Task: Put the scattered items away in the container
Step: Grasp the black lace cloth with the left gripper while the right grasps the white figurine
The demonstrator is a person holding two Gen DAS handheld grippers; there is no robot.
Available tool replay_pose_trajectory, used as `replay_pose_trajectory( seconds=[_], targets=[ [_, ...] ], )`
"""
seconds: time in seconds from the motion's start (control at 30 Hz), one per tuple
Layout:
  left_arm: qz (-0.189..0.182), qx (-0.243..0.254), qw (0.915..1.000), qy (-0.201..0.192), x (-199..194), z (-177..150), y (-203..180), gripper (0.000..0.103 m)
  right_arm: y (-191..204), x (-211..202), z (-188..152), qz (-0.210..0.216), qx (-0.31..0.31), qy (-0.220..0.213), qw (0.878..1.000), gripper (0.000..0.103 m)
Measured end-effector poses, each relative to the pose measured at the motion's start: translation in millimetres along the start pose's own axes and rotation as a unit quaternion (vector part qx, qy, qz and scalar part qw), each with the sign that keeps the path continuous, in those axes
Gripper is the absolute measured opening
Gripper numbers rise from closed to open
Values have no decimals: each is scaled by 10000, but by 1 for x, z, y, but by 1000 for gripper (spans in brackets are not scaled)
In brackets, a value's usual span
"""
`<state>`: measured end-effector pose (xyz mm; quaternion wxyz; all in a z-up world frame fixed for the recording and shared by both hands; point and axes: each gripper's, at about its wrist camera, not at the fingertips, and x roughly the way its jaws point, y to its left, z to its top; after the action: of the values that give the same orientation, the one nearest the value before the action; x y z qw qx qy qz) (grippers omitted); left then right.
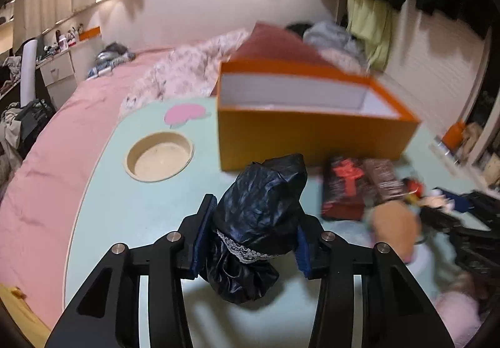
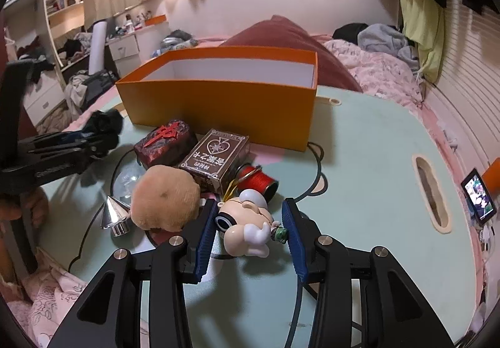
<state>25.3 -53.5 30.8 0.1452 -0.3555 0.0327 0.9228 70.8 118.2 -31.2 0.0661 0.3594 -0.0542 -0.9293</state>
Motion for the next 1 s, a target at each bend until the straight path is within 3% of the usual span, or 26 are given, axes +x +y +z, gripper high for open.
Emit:
replay_pose_trajectory(
  seconds=[0.1,0.17,0.3,0.57,1.0],
  targets=[
    [-600,-43,9976,-331,-34,-10,-17,46,8,-8,0,-44,-126,-165,9998,41],
    [-748,60,9956,-567,-48,-20,-31,46,17,-15,0,34,-269,-291,9992,41],
    [-416,382,9954,-777,-50,-34,-54,46,29,-19,-2,123,-547,-348,9978,41],
    [-557,-31,9927,-1069,-61,-40,-37,46,21,-22,-5,201,-365,-474,9980,41],
    [-528,108,9945,-901,-53,-42,-45,46,29,-19,-6,142,-523,-417,9977,41]
  ],
)
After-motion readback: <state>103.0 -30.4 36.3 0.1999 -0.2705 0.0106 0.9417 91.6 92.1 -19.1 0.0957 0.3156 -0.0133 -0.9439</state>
